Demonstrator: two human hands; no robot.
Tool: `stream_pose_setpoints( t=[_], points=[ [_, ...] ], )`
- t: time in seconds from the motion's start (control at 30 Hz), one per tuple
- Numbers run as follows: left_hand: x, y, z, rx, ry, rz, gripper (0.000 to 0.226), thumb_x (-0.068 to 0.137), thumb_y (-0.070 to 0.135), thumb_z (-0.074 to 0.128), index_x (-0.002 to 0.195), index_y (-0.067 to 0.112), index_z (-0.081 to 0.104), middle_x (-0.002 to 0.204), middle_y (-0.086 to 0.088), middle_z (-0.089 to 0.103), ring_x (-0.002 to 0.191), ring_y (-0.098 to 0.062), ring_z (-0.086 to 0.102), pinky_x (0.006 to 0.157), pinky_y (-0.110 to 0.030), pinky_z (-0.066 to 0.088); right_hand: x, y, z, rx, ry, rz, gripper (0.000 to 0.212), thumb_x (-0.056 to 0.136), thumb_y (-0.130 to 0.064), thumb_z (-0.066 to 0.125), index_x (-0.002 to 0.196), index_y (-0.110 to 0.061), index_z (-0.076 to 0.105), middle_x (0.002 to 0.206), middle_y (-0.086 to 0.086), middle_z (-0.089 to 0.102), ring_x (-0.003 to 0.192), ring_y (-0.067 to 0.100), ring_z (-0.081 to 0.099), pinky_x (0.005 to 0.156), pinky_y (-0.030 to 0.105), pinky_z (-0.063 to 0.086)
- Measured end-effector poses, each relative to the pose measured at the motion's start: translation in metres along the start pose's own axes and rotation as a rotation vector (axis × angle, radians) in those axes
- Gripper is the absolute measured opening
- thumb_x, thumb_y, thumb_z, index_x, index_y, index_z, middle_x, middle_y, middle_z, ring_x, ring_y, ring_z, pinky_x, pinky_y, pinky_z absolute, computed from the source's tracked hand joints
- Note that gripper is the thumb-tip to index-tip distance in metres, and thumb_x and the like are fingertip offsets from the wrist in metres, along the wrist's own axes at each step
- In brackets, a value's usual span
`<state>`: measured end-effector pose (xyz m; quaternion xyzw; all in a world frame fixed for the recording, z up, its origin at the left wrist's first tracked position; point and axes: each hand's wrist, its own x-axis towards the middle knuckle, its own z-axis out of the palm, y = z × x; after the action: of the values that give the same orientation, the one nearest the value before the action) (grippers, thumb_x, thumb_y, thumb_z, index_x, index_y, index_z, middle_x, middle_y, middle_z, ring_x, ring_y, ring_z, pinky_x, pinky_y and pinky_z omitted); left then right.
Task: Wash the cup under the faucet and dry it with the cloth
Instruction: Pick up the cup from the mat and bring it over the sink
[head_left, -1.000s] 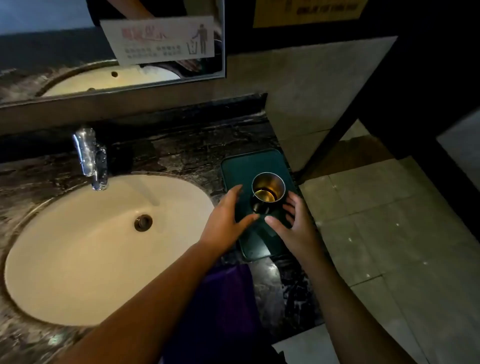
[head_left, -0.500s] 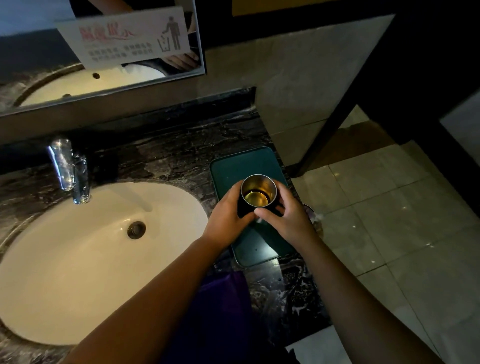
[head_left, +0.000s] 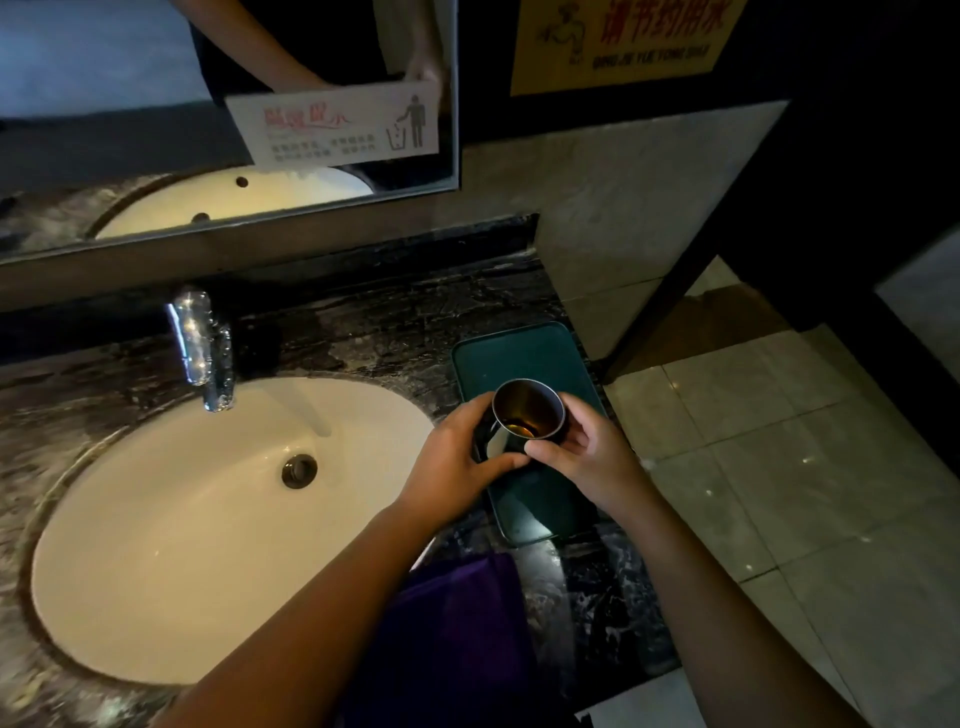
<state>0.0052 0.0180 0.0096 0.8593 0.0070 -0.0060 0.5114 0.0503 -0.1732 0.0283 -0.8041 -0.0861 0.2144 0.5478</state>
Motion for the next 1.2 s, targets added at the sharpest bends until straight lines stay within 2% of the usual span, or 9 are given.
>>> stream_pose_setpoints(
  t=[0.17, 0.23, 0.37, 0.53, 0.67, 0.87, 1.03, 1.2],
  points=[
    [-0.034, 0.0, -0.035, -0.04, 0.008, -0.052, 0.065, 0.08, 0.036, 0.083, 0.135, 0.038, 0.049, 0.119, 0.028, 0.058, 0.11, 0.011, 0.057, 0.09, -0.01, 0.049, -0.017, -0.025, 0.027, -0.037, -0.04, -0.056, 0.049, 0.074, -0.046, 0.079, 0.12, -0.048, 0.061, 0.121, -0.014, 0.071, 0.117, 0.006, 0.065, 0.105, 0.044, 0.053],
    [-0.051, 0.001, -0.051, -0.05, 0.022, -0.062, 0.065, 0.08, 0.037, 0.083, 0.137, 0.035, 0.051, 0.122, 0.024, 0.058, 0.112, 0.011, 0.055, 0.092, -0.015, 0.05, -0.025, -0.037, 0.042, -0.042, -0.056, -0.084, 0.046, 0.075, -0.043, 0.079, 0.117, -0.05, 0.062, 0.118, -0.014, 0.072, 0.115, 0.006, 0.066, 0.104, 0.044, 0.053],
    [-0.087, 0.0, -0.087, -0.087, 0.048, -0.078, 0.066, 0.079, 0.036, 0.084, 0.136, 0.028, 0.052, 0.127, 0.018, 0.061, 0.118, 0.004, 0.056, 0.097, -0.023, 0.053, -0.043, -0.058, 0.078, -0.028, -0.115, -0.12, 0.047, 0.079, -0.039, 0.079, 0.122, -0.043, 0.062, 0.119, -0.012, 0.072, 0.116, 0.008, 0.066, 0.105, 0.044, 0.052],
    [-0.136, -0.011, -0.128, -0.072, 0.058, -0.101, 0.071, 0.077, 0.038, 0.086, 0.138, 0.029, 0.05, 0.13, 0.017, 0.061, 0.119, 0.0, 0.058, 0.096, -0.027, 0.056, -0.065, -0.073, 0.125, -0.046, -0.194, -0.124, 0.057, 0.077, -0.048, 0.077, 0.131, -0.04, 0.059, 0.125, -0.014, 0.069, 0.122, 0.007, 0.061, 0.108, 0.048, 0.049],
    [-0.179, -0.026, -0.16, -0.127, 0.081, -0.142, 0.077, 0.076, 0.044, 0.084, 0.144, 0.04, 0.047, 0.135, 0.017, 0.061, 0.122, -0.005, 0.059, 0.097, -0.031, 0.056, -0.079, -0.085, 0.168, 0.002, -0.256, -0.128, 0.051, 0.079, -0.041, 0.078, 0.127, -0.038, 0.062, 0.126, -0.008, 0.07, 0.125, 0.013, 0.061, 0.109, 0.052, 0.047],
    [-0.225, -0.047, -0.189, -0.169, 0.14, -0.211, 0.07, 0.078, 0.027, 0.087, 0.139, 0.038, 0.055, 0.133, 0.019, 0.062, 0.121, -0.005, 0.059, 0.1, -0.036, 0.055, -0.092, -0.09, 0.22, 0.005, -0.361, -0.146, 0.054, 0.084, -0.023, 0.08, 0.132, -0.035, 0.06, 0.128, -0.009, 0.069, 0.125, 0.013, 0.062, 0.11, 0.047, 0.048],
    [-0.245, -0.061, -0.204, -0.184, 0.142, -0.242, 0.066, 0.078, 0.026, 0.086, 0.137, 0.035, 0.056, 0.131, 0.017, 0.064, 0.119, -0.007, 0.061, 0.1, -0.036, 0.056, -0.095, -0.087, 0.248, -0.002, -0.393, -0.117, 0.067, 0.082, -0.026, 0.081, 0.141, -0.038, 0.052, 0.136, -0.015, 0.063, 0.131, 0.008, 0.057, 0.113, 0.043, 0.046],
    [-0.255, -0.07, -0.21, -0.194, 0.136, -0.262, 0.067, 0.079, 0.026, 0.086, 0.137, 0.037, 0.055, 0.132, 0.017, 0.063, 0.12, -0.005, 0.06, 0.098, -0.031, 0.056, -0.094, -0.086, 0.262, -0.021, -0.419, -0.096, 0.061, 0.083, -0.024, 0.081, 0.137, -0.036, 0.055, 0.133, -0.013, 0.065, 0.128, 0.01, 0.059, 0.112, 0.045, 0.047]
  ],
)
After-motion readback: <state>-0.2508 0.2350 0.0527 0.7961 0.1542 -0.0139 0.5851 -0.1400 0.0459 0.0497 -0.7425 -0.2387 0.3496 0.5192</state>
